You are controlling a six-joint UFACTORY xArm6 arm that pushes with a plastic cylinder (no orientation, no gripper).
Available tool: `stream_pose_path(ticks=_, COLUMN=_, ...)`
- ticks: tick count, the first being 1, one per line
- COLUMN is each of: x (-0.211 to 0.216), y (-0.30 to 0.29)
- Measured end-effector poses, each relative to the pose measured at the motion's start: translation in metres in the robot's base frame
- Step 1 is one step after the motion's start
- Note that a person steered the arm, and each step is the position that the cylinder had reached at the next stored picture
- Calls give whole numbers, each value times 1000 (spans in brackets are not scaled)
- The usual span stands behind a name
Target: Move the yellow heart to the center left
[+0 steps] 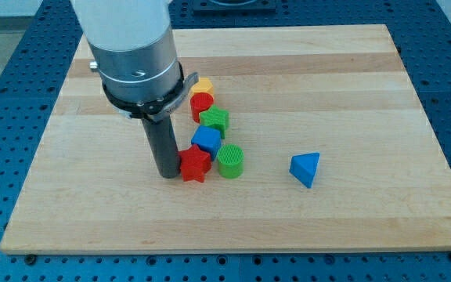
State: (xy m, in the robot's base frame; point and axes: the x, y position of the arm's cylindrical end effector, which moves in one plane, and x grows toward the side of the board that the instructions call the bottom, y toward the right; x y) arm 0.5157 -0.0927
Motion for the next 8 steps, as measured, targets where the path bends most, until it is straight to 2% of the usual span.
stream_pose_path(ticks=2, x=0, y=-19)
stream_pose_path(ticks=3, x=-12, y=-108)
stream_pose_path(ticks=4, x=-61, y=-204)
stream_pose_path(ticks=6, x=-86, y=-212)
stream_pose_path(ticks=7, x=-119, y=-212)
stream_pose_path(ticks=8, x=-184, y=-212)
